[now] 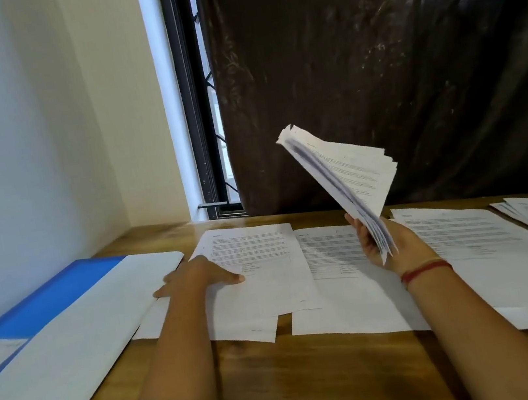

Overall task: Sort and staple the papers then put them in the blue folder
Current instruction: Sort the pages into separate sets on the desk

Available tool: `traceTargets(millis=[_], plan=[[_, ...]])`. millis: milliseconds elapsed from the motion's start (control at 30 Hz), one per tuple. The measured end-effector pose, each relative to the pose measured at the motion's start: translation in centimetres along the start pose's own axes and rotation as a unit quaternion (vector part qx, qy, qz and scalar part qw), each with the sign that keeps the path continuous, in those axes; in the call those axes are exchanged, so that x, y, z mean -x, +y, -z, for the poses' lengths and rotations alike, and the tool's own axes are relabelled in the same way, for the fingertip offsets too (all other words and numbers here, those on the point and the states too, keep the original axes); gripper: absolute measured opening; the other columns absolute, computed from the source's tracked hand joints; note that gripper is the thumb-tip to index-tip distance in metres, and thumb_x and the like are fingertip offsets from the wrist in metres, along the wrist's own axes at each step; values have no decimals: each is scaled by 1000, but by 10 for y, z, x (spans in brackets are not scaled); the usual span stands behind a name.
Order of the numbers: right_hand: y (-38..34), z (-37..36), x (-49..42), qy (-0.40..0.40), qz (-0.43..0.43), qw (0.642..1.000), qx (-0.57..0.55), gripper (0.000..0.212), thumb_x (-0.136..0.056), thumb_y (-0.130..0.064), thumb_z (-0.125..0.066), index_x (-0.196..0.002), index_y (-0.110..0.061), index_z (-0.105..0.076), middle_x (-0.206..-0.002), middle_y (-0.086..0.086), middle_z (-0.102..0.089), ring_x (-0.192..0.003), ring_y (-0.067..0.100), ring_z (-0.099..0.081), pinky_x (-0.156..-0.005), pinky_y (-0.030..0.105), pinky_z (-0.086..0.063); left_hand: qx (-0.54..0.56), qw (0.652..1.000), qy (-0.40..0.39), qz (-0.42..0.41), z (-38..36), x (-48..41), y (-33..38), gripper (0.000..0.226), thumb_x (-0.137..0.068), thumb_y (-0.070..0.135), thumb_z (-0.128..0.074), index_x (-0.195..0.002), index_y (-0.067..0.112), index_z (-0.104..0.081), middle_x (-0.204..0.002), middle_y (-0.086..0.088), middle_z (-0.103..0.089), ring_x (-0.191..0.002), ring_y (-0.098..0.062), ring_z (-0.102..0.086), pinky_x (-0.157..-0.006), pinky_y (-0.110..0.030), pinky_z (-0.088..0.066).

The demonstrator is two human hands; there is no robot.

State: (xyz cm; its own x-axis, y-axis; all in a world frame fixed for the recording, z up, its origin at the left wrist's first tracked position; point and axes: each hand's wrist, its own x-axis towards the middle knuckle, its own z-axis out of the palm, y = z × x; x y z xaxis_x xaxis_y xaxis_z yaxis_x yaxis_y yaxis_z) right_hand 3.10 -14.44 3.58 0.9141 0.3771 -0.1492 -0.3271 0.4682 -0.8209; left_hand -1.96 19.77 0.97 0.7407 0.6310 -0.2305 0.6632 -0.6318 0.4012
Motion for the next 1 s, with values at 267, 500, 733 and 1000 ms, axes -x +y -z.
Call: traceTargets(millis=[267, 500, 733, 1000], plan=[[5, -1, -19, 74, 78, 984, 143, 7, -94, -14, -61, -95, -20, -64, -97, 4, -67, -74, 15, -67, -48, 17, -54, -50, 998, 32, -10, 19, 48, 8, 89, -70, 47, -80, -143, 22, -35, -148, -8, -37, -139, -36, -29, -109, -67, -19], [7, -6, -20, 74, 76, 974, 199, 7, -94, -16, -62, -97, -21, -65, -94, 1, -67, -69, 12, -66, -44, 16, -51, -97, 994, -13, -43, 19, 30, 6, 64, -87, 33, -66, -143, 23, -38, -150, -5, -34, -141, -38, -23, -104, -77, -4], [7, -14, -17, 59, 87, 948, 299, 11, -95, -18, -61, -105, -21, -62, -101, 5, -67, -81, 23, -61, -61, 25, -56, -66, 992, -5, -112, 21, 37, 4, 55, -87, 17, -65, -139, 19, -46, -147, -7, -39, -135, -34, -35, -113, -57, -23], [6, -27, -2, 18, 90, 934, 345, 10, -93, -16, -63, -99, -23, -66, -108, 2, -69, -98, 26, -66, -90, 40, -53, 658, 704, -195, -182, 26, 45, 13, 55, -92, 59, -48, -100, 9, -71, -101, -14, -67, -87, -27, -63, -78, -38, -51]])
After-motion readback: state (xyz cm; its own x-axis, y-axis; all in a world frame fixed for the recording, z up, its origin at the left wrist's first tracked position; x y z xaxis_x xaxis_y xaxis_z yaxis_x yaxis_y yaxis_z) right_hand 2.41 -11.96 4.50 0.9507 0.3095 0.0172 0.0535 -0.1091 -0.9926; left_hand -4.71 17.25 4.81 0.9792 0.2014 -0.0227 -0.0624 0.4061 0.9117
